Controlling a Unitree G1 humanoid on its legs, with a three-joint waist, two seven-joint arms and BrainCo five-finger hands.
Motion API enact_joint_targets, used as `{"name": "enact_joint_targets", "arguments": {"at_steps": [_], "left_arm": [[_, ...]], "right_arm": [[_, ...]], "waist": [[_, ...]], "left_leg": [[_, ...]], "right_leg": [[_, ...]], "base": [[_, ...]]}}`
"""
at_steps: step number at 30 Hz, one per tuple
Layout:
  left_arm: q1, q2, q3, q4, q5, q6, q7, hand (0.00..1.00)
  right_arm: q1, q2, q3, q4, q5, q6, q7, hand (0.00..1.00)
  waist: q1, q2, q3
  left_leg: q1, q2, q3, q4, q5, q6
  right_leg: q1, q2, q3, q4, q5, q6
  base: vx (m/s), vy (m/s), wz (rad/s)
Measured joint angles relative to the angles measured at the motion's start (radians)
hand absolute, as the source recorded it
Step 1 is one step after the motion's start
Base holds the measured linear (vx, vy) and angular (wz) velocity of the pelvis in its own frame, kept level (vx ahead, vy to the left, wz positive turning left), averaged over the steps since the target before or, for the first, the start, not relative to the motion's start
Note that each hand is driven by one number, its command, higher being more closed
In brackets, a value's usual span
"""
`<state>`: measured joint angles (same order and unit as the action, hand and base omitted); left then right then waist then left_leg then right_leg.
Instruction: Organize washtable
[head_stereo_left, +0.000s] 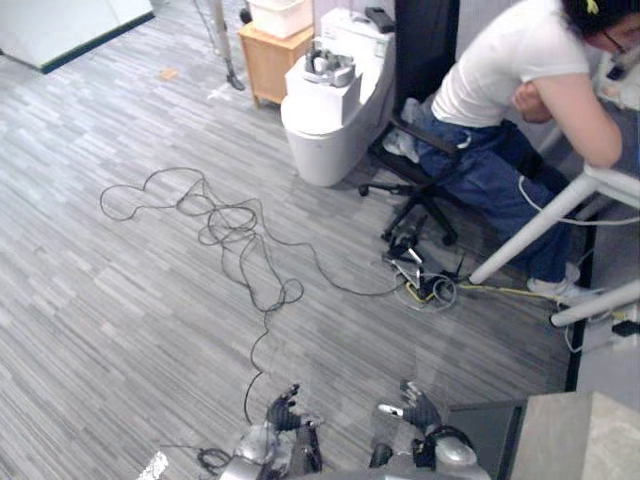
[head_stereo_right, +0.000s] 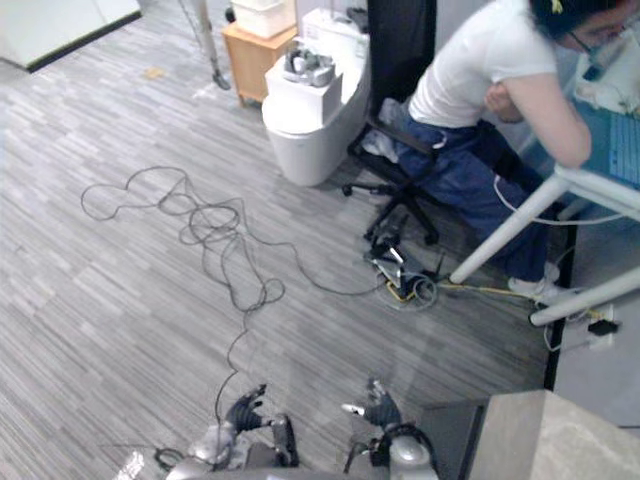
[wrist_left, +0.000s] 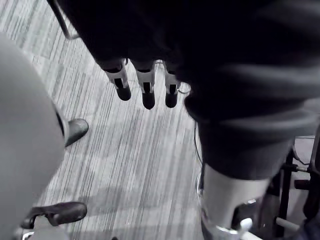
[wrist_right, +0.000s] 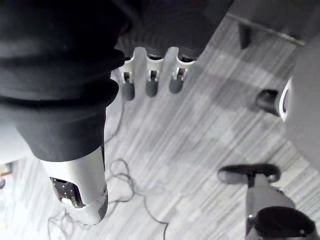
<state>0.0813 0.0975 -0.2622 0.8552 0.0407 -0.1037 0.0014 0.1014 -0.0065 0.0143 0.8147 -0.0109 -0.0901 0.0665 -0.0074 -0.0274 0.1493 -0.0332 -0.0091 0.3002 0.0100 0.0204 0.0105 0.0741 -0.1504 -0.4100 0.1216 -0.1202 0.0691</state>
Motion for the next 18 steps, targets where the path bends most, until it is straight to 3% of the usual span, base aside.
{"name": "enact_joint_targets", "arguments": {"at_steps": [4,5,6,7,9,12,14,18], "left_arm": [[0.014,0.003,0.029,-0.001,0.0,-0.002,-0.001,0.0],[0.016,0.002,0.028,0.0,0.0,-0.002,-0.001,0.0],[0.017,0.002,0.03,0.002,0.0,-0.001,0.0,0.0],[0.017,0.005,0.03,0.004,0.0,0.0,0.0,0.0],[0.016,0.021,0.046,0.011,0.0,0.001,0.003,0.0],[0.012,0.02,0.071,0.033,0.0,0.001,0.004,0.0],[0.008,0.02,0.079,0.05,0.0,0.0,0.007,0.0],[0.008,0.022,0.105,0.063,0.0,-0.002,0.02,0.0]], "right_arm": [[0.001,0.0,0.02,0.002,-0.009,0.002,0.003,0.0],[0.013,-0.004,0.02,0.0,-0.011,0.001,0.004,0.0],[0.013,-0.009,0.015,-0.01,-0.011,0.001,0.005,0.0],[0.012,-0.008,0.014,-0.016,-0.011,0.0,0.005,0.0],[0.011,-0.009,0.016,-0.015,-0.009,-0.002,0.007,0.0],[0.015,-0.019,0.016,-0.017,-0.007,-0.006,0.007,0.0],[0.016,-0.039,0.018,-0.016,-0.006,-0.013,0.007,0.0],[0.039,-0.048,0.011,-0.017,0.003,-0.012,0.017,0.0]], "waist": [[-0.007,-0.013,0.003],[-0.013,-0.018,-0.003],[-0.018,-0.021,0.0],[-0.02,-0.016,0.001],[-0.03,-0.016,0.009],[-0.034,-0.019,0.009],[-0.037,-0.018,0.01],[-0.043,-0.032,0.015]], "left_leg": [[0.048,-0.063,-0.022,-0.055,-0.025,0.027],[0.055,-0.085,-0.049,-0.063,-0.035,0.04],[0.063,-0.089,-0.084,-0.059,-0.04,0.052],[0.071,-0.082,-0.106,-0.048,-0.04,0.06],[0.071,-0.045,-0.177,0.006,-0.063,0.092],[0.082,-0.028,-0.249,0.038,-0.084,0.088],[0.096,-0.027,-0.325,0.07,-0.116,0.064],[0.121,-0.052,-0.489,0.104,-0.164,0.007]], "right_leg": [[-0.017,-0.081,0.001,0.135,-0.081,0.059],[-0.046,-0.109,0.011,0.234,-0.101,0.067],[-0.112,-0.126,0.066,0.389,-0.086,0.045],[-0.148,-0.119,0.107,0.446,-0.097,0.035],[-0.221,-0.035,0.243,0.495,-0.172,0.018],[-0.299,0.024,0.314,0.459,-0.181,0.031],[-0.362,0.053,0.396,0.344,-0.141,0.055],[-0.381,0.035,0.49,0.208,-0.041,0.06]], "base": [[-0.03,0.123,0.13],[0.02,0.129,0.46],[0.07,0.12,0.55],[0.19,0.078,0.68],[0.2,0.02,0.76],[0.17,-0.017,0.76],[0.26,-0.077,1.1],[0.32,-0.175,1.42]]}}
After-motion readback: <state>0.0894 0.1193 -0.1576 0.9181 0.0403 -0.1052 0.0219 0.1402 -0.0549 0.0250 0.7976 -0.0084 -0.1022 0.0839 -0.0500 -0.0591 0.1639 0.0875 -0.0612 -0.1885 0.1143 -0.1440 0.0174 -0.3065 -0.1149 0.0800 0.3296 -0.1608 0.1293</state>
